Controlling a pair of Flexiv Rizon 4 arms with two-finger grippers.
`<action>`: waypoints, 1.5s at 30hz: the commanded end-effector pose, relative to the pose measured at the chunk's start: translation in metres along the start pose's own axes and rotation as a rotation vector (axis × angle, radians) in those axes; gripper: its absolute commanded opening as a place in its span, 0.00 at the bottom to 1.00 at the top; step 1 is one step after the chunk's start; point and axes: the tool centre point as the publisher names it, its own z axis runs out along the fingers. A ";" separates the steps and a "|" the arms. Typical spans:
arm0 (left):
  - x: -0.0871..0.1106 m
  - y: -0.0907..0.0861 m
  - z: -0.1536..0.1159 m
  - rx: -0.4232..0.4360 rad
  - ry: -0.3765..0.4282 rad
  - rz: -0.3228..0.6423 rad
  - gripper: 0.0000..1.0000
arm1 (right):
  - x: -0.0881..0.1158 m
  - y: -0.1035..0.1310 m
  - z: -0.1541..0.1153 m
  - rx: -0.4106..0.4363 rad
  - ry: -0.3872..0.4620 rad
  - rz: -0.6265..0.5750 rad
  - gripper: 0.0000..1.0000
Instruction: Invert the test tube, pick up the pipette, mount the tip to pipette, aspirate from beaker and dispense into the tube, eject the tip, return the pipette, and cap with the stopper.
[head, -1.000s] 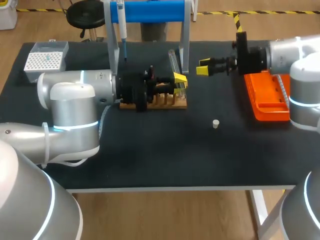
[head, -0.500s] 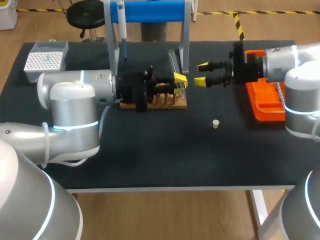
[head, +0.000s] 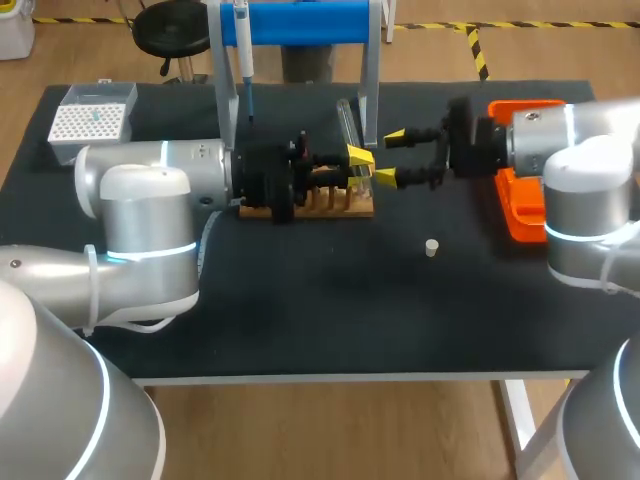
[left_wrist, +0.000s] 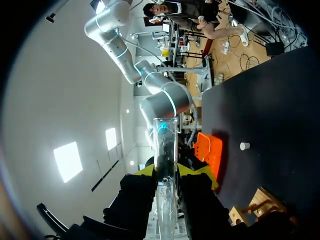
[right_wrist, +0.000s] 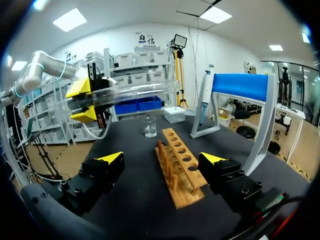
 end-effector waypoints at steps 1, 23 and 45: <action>0.000 0.000 0.001 -0.002 0.001 0.001 0.00 | 0.001 -0.006 0.012 0.000 -0.024 -0.026 1.00; 0.000 0.000 0.001 -0.002 0.001 0.001 0.00 | -0.009 -0.028 0.041 0.079 -0.109 -0.074 1.00; 0.000 0.000 0.001 -0.002 0.001 0.001 0.00 | -0.013 -0.037 0.055 0.121 -0.154 -0.060 1.00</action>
